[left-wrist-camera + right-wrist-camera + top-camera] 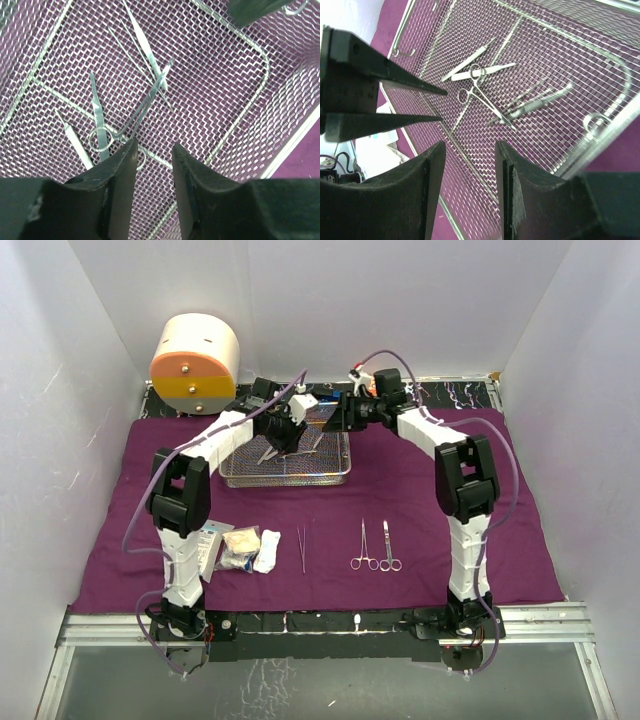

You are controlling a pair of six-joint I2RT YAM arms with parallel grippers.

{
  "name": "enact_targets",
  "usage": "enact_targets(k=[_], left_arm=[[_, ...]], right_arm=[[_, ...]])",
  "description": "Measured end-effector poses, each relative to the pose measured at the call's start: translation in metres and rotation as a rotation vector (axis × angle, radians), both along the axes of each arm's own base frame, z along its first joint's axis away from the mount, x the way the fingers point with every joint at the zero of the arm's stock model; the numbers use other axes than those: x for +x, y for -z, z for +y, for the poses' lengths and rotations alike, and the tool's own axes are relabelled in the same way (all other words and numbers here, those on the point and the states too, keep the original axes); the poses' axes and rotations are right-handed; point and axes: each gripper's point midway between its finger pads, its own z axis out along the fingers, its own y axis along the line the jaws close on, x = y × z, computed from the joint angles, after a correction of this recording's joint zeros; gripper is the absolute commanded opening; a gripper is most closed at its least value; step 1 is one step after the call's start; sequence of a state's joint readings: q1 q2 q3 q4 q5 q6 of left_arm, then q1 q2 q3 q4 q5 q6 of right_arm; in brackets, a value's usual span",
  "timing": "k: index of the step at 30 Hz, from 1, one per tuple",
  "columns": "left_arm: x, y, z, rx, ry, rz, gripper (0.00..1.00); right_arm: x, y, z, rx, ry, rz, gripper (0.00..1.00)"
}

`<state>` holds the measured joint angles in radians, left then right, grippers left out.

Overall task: Open and lay out the surgical kit
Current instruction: Pick up the medical item from the container.

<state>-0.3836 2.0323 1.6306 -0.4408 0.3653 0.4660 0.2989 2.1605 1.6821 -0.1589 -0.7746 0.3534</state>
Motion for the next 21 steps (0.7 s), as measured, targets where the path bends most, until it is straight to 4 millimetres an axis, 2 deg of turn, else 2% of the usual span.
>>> enact_targets(k=[5, 12, 16, 21], left_arm=[[0.013, 0.009, -0.010, -0.008, 0.061, -0.013, 0.51], [0.023, 0.030, -0.017, 0.010, 0.144, -0.007, 0.59], [0.026, 0.037, -0.017, 0.021, 0.175, -0.005, 0.58], [0.031, 0.049, -0.021, 0.030, 0.209, 0.013, 0.55]], right_arm=[[0.000, -0.014, -0.042, -0.007, 0.041, -0.040, 0.41], [-0.007, -0.035, -0.094, -0.004, 0.088, -0.098, 0.40], [-0.011, -0.037, -0.104, 0.000, 0.090, -0.101, 0.40], [-0.016, -0.031, -0.107, 0.006, 0.081, -0.085, 0.39]])
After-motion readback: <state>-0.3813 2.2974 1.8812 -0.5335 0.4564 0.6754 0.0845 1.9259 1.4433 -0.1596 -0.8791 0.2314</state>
